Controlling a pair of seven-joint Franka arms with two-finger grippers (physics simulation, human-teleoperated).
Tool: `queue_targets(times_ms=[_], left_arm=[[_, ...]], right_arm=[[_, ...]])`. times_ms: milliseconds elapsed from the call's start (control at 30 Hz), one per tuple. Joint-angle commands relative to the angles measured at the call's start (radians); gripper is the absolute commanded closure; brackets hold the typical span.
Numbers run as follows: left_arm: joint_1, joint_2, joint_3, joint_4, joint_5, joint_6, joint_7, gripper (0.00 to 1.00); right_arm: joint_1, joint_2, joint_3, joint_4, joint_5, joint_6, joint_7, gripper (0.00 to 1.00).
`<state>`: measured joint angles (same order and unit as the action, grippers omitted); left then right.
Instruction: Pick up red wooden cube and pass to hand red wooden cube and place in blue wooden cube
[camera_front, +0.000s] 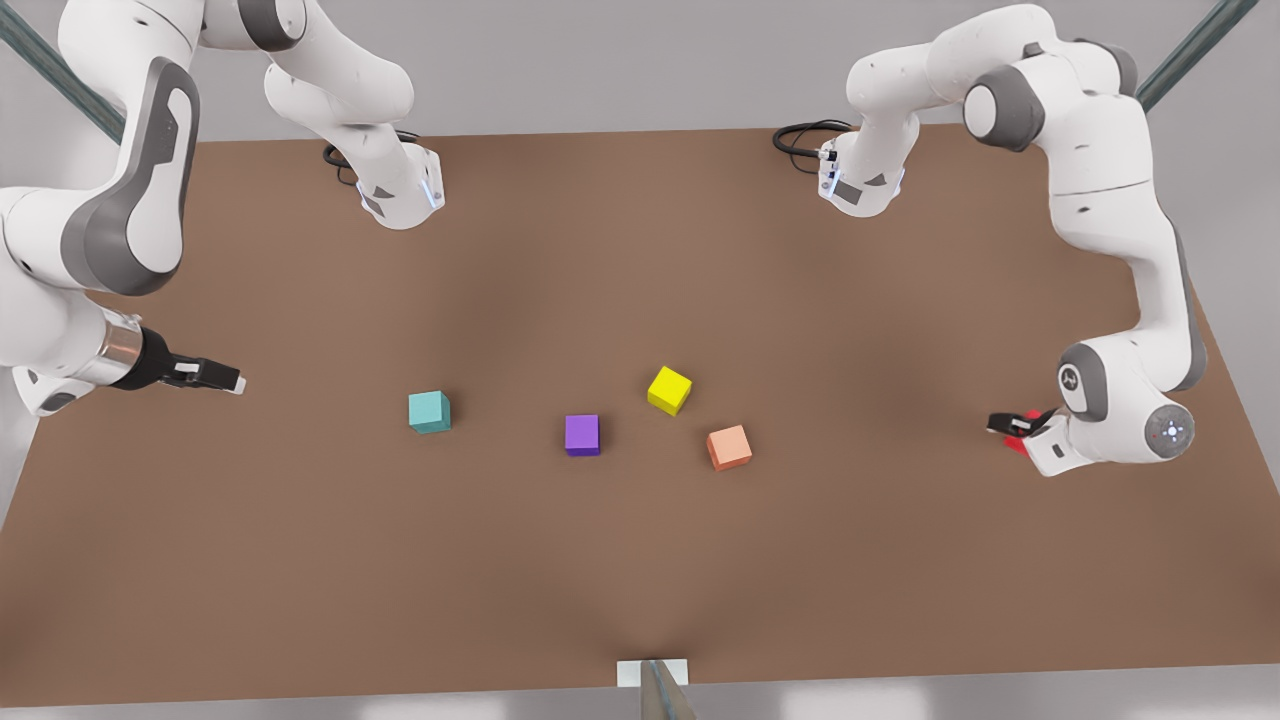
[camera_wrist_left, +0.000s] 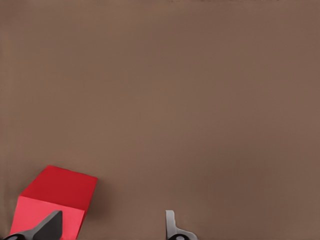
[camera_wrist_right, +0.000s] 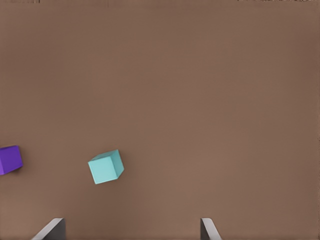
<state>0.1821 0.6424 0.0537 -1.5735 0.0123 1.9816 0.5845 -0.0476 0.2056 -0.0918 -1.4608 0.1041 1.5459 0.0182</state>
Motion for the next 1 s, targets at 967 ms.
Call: queue_targets(times_ms=[967], left_arm=[[0.020,-0.009,0.051,-0.066,0.067,0.112,0.094,0.00]], right_arm=[[-0.008,0.000,0.001,-0.003,0.009,0.005,-0.027,0.00]])
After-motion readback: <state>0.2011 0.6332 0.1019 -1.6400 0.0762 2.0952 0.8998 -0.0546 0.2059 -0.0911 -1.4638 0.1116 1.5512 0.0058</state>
